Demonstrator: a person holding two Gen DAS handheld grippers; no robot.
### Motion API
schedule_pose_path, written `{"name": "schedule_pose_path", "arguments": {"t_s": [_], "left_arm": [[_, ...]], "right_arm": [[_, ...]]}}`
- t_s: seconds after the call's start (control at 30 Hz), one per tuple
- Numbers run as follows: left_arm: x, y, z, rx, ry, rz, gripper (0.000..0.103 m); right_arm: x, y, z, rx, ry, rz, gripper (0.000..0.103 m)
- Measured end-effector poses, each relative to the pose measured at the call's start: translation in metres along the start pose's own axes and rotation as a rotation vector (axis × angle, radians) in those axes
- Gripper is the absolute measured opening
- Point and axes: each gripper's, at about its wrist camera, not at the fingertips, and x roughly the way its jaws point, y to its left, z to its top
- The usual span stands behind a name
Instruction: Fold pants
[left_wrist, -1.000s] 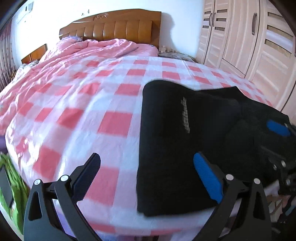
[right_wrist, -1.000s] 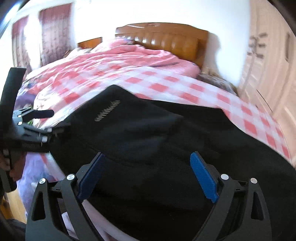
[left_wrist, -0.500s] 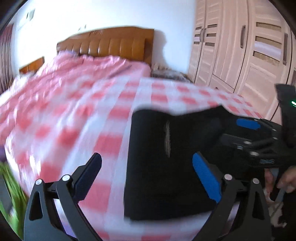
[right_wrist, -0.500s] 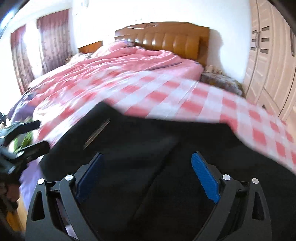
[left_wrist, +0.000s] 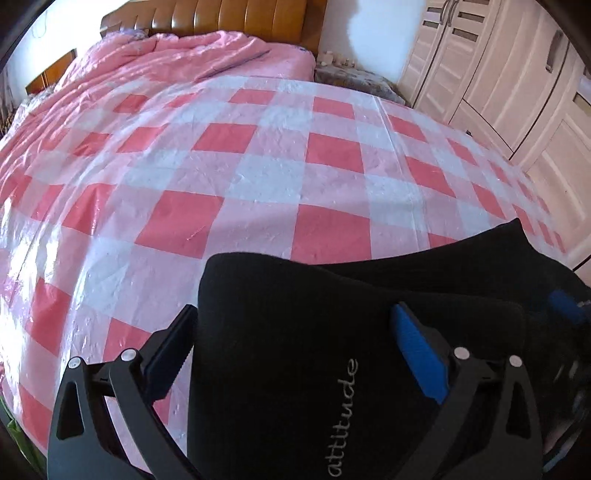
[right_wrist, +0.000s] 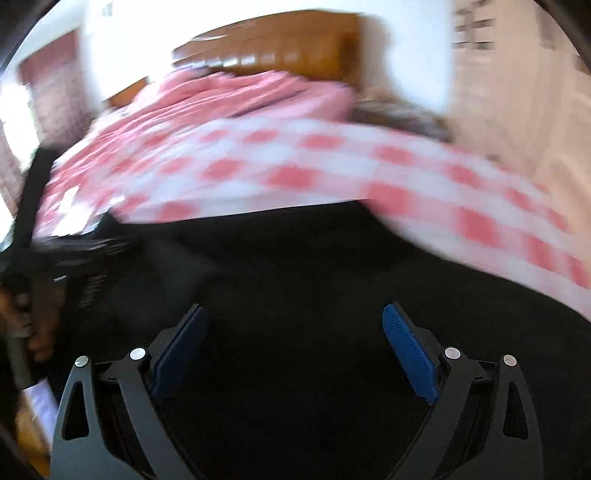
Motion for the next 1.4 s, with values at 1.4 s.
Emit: {"name": "schedule_pose_path", "arguments": {"t_s": [1.4], "left_arm": [[0.009, -0.326, -0.058, 0.657, -0.031, -0.225, 0.102]], "right_arm": [[-0.122, -0.216, -0.193, 0.941, -0.293, 0.197, 0.097]]}}
